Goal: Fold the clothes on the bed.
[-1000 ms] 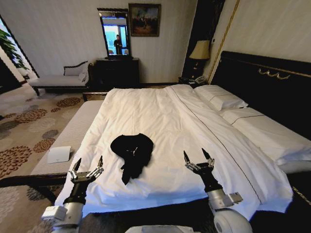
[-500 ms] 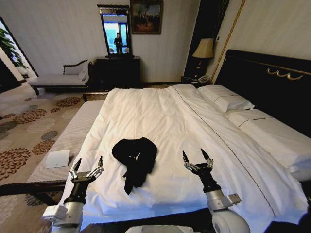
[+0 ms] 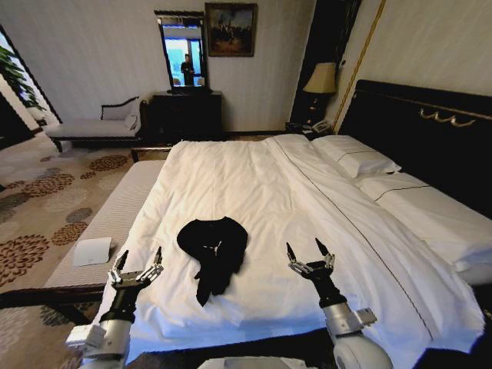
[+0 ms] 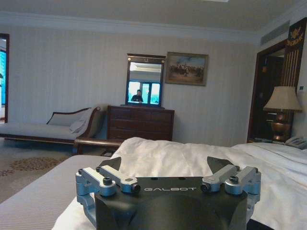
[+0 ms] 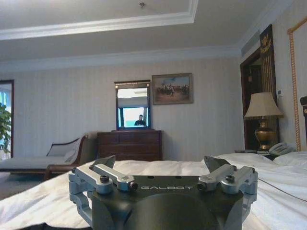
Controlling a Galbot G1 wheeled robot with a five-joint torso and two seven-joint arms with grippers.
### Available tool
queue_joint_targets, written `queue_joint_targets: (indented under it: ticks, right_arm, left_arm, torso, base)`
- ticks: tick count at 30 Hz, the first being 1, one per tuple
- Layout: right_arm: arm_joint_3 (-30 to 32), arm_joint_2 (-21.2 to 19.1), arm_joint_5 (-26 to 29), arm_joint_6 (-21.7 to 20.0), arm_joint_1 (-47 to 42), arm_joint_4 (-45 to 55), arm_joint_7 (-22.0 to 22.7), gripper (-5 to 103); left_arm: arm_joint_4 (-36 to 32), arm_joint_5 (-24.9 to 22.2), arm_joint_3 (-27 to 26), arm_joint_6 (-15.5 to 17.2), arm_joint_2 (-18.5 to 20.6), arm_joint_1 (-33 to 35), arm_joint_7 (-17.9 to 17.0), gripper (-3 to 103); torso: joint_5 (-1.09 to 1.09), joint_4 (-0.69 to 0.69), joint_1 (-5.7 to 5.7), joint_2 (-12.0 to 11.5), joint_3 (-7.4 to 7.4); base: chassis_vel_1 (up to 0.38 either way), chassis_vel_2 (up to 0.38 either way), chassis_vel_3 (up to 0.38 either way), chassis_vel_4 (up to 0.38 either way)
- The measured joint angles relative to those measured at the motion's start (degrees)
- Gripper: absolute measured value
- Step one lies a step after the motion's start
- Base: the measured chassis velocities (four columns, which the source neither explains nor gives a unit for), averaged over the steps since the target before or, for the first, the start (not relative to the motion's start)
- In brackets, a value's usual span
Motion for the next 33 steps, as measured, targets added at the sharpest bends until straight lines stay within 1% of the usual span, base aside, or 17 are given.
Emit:
queue_joint_targets:
  ticks: [7, 9, 10, 11, 15, 16, 19, 20, 22, 23, 24, 25, 26, 28, 29, 31, 33]
  right_arm:
    - [-0.3, -0.08, 0.59, 0.57, 0.76, -1.08, 0.98, 100]
    - [-0.51, -0.12, 0.59, 0.79, 1.27, -1.9, 1.43, 100]
    - [-0.65, -0.19, 0.59, 1.01, 1.69, -2.49, 1.73, 100]
    - [-0.65, -0.19, 0.59, 1.01, 1.69, -2.49, 1.73, 100]
    - [-1.13, -0.6, 1.45, 1.66, 3.72, -5.13, 2.16, 100]
    - [-1.13, -0.6, 1.45, 1.66, 3.72, -5.13, 2.16, 100]
    - [-1.96, -0.91, 2.47, 1.69, 6.12, -7.51, 2.3, 100]
    - [-1.96, -0.91, 2.47, 1.69, 6.12, -7.51, 2.3, 100]
    - [-3.05, -1.55, 3.33, 1.58, 8.44, -9.32, 2.39, 100]
    - [-3.69, -2.1, 3.86, 1.46, 9.82, -10.57, 2.41, 100]
    - [-4.38, -2.7, 4.25, 1.38, 11.32, -12.16, 2.43, 100]
    - [-4.38, -2.7, 4.25, 1.38, 11.32, -12.16, 2.43, 100]
    - [-4.71, -3.13, 4.33, 1.38, 12.4, -13.53, 2.43, 100]
    - [-5.07, -3.77, 4.42, 1.61, 13.9, -15.91, 2.44, 100]
    - [-5.07, -3.77, 4.42, 1.61, 13.9, -15.91, 2.44, 100]
    - [-5.11, -4.07, 4.59, 2.05, 14.88, -17.48, 2.62, 100]
    - [-5.05, -4.14, 4.66, 2.33, 15.38, -18.36, 2.99, 100]
  left_arm:
    - [1.86, 0.0, -0.62, 1.61, 0.86, -2.04, -0.99, 100]
    - [3.27, 0.07, -0.94, 3.54, 1.63, -3.58, -1.62, 100]
    - [4.35, 0.05, -1.16, 5.16, 2.34, -4.87, -2.04, 100]
    - [4.35, 0.05, -1.16, 5.16, 2.34, -4.87, -2.04, 100]
    - [10.56, -2.48, -1.39, 13.09, 6.82, -12.34, -3.58, 100]
    - [10.56, -2.48, -1.39, 13.09, 6.82, -12.34, -3.58, 100]
    - [16.57, -8.96, 0.13, 19.03, 12.23, -19.69, -5.42, 100]
    - [16.57, -8.96, 0.13, 19.03, 12.23, -19.69, -5.42, 100]
    - [19.0, -14.26, 0.66, 22.87, 14.06, -22.92, -7.22, 100]
    - [19.97, -17.73, 0.8, 25.76, 14.75, -24.28, -8.85, 100]
    - [21.03, -22.31, 1.07, 30.0, 15.5, -25.82, -11.72, 100]
    - [21.03, -22.31, 1.07, 30.0, 15.5, -25.82, -11.72, 100]
    - [22.22, -26.21, 1.44, 33.09, 16.03, -27.42, -14.31, 100]
    - [25.34, -31.76, 2.72, 37.13, 16.83, -31.36, -18.08, 100]
    - [25.34, -31.76, 2.72, 37.13, 16.83, -31.36, -18.08, 100]
    - [29.55, -36.14, 4.93, 39.39, 17.32, -36.48, -20.58, 100]
    - [33.91, -38.07, 7.7, 40.06, 17.3, -41.11, -21.31, 100]
  torso:
    - [-0.02, 0.0, 0.0, 0.0, 0.0]
    - [-0.01, 0.0, 0.0, 0.0, 0.0]
    - [0.0, -0.01, 0.0, 0.0, 0.0]
    - [0.0, -0.01, 0.0, 0.0, 0.0]
    - [-0.01, 0.0, 0.0, 0.0, 0.0]
    - [-0.01, 0.0, 0.0, 0.0, 0.0]
    - [-0.03, -0.02, 0.0, 0.0, 0.0]
    - [-0.03, -0.02, 0.0, 0.0, 0.0]
    - [-0.01, -0.02, 0.0, 0.0, 0.01]
    - [-0.01, 0.0, 0.01, -0.01, 0.0]
    - [0.0, 0.01, 0.0, -0.01, 0.01]
    - [0.0, 0.01, 0.0, -0.01, 0.01]
    - [0.0, 0.04, 0.01, -0.01, 0.01]
    - [-0.01, 0.0, 0.01, -0.01, 0.01]
    - [-0.01, 0.0, 0.01, -0.01, 0.01]
    - [0.0, 0.01, 0.01, -0.01, 0.01]
    - [-0.01, -0.02, 0.01, -0.01, 0.01]
  base:
    - [0.026, 0.022, -0.03, -0.022]
    - [0.0, 0.0, 0.0, 0.0]
    - [0.0, 0.0, 0.0, 0.0]
    - [0.0, 0.0, 0.0, 0.0]
    - [0.0, 0.0, 0.0, 0.0]
    - [0.0, 0.0, 0.0, 0.0]
    - [0.0, 0.0, 0.0, 0.0]
    - [0.0, 0.0, 0.0, 0.0]
    - [0.0, 0.0, 0.0, 0.0]
    - [0.0, 0.0, 0.0, 0.0]
    - [0.0, 0.0, 0.0, 0.0]
    - [0.0, 0.0, 0.0, 0.0]
    - [0.0, 0.0, 0.0, 0.0]
    - [0.0, 0.0, 0.0, 0.0]
    - [0.0, 0.0, 0.0, 0.0]
    - [0.0, 0.0, 0.0, 0.0]
    - [0.0, 0.0, 0.0, 0.0]
